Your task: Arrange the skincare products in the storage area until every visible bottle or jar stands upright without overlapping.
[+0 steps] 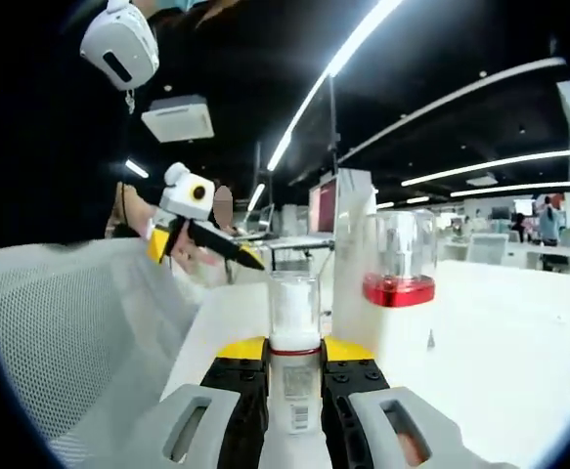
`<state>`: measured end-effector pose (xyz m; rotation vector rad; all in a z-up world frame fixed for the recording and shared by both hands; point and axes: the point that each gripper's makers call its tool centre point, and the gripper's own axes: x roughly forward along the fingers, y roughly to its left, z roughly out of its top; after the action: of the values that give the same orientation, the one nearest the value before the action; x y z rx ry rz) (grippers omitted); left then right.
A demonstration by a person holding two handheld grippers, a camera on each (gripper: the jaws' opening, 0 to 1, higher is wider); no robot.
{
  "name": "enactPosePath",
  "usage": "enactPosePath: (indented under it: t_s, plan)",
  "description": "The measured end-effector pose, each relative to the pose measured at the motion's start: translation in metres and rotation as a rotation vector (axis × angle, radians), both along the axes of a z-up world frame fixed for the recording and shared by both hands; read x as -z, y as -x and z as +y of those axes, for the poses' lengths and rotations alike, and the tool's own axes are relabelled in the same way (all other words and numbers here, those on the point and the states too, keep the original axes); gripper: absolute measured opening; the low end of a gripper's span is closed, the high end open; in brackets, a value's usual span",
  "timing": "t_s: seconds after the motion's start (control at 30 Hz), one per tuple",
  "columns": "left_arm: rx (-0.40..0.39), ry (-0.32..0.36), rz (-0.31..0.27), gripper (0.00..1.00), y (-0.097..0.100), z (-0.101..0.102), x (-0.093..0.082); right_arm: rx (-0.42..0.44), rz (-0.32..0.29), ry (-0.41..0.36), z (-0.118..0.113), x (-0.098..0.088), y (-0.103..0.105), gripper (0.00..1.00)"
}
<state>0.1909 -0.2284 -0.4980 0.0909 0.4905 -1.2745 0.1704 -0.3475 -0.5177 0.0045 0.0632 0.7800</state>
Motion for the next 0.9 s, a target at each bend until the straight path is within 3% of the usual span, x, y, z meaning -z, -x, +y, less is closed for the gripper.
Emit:
enactPosePath:
  t_s: [0.23, 0.57, 0.9]
  plan:
    - [-0.004, -0.017, 0.015, 0.94, -0.001, 0.000, 0.007, -0.016, 0.010, 0.038, 0.004, 0.009, 0.002, 0.11]
    - [0.004, -0.029, 0.029, 0.92, 0.001, 0.001, 0.011, -0.004, 0.018, 0.034, -0.002, 0.011, 0.006, 0.11]
    - [0.012, -0.038, 0.040, 0.91, 0.005, 0.000, 0.012, 0.007, 0.079, 0.010, -0.005, 0.012, 0.006, 0.12]
